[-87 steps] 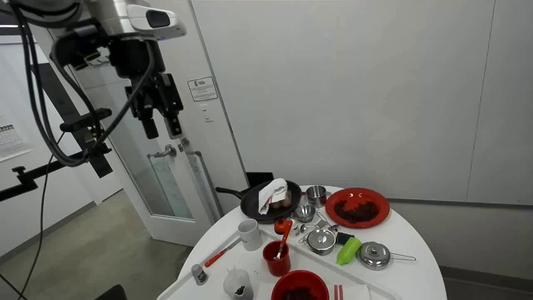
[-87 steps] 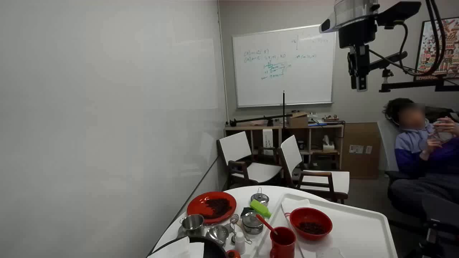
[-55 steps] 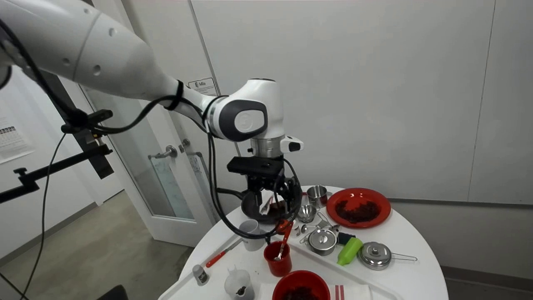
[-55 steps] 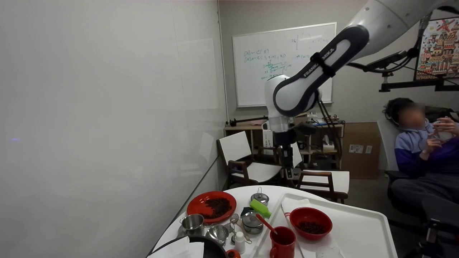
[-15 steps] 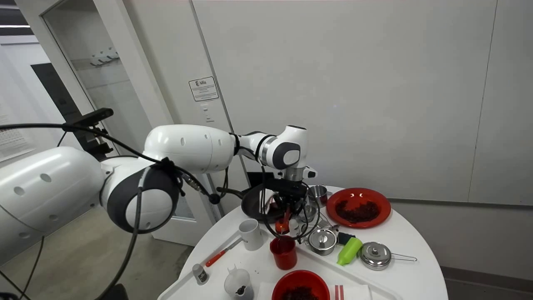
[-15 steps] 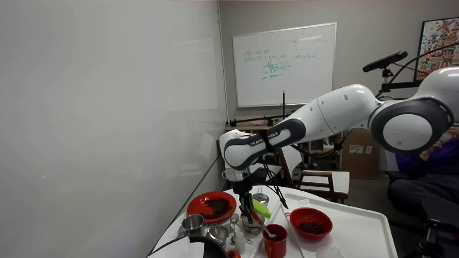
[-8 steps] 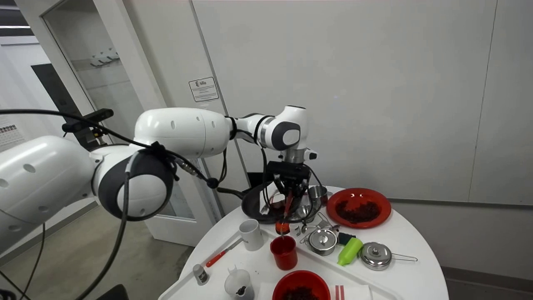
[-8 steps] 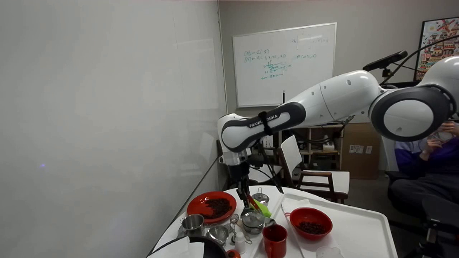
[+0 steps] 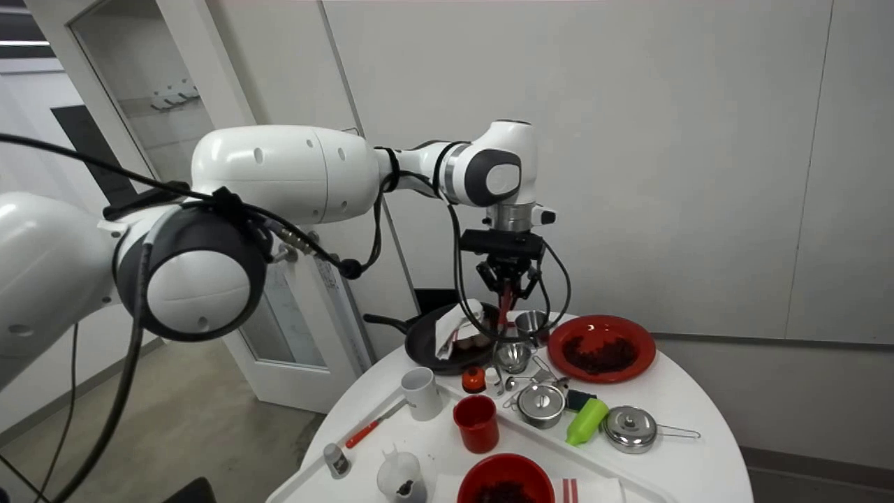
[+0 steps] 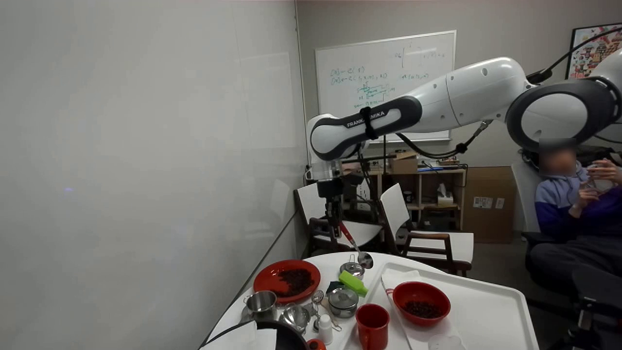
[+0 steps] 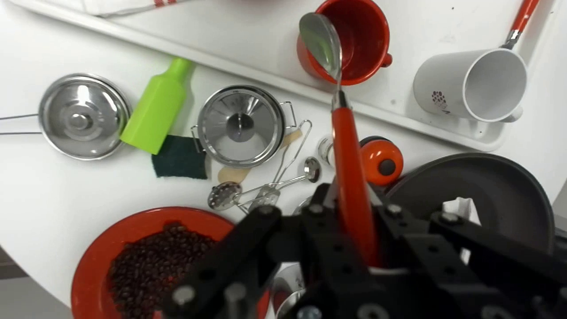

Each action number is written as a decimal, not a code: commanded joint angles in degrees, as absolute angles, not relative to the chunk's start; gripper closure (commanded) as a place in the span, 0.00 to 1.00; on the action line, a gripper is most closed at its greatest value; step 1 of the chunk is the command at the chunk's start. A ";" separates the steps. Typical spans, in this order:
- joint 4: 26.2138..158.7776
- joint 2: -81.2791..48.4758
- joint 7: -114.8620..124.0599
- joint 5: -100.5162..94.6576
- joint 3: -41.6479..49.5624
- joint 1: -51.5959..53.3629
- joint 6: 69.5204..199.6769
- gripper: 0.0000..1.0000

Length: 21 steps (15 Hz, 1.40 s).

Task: Remove the spoon from the red mug and place it in the red bowl

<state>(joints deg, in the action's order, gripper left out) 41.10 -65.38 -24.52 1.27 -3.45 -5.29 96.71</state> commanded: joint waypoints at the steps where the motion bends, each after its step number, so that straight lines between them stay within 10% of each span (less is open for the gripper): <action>1: 52.79 -58.38 -22.44 2.54 -2.95 -8.69 102.87 0.93; 17: 91.82 -52.00 -16.04 6.70 -3.65 -13.66 127.14 0.94; 21: 97.37 -49.12 -16.22 8.16 -4.11 -14.13 129.32 0.50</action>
<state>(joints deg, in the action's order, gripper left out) 90.18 -54.04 -16.52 5.87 -3.50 -13.49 126.89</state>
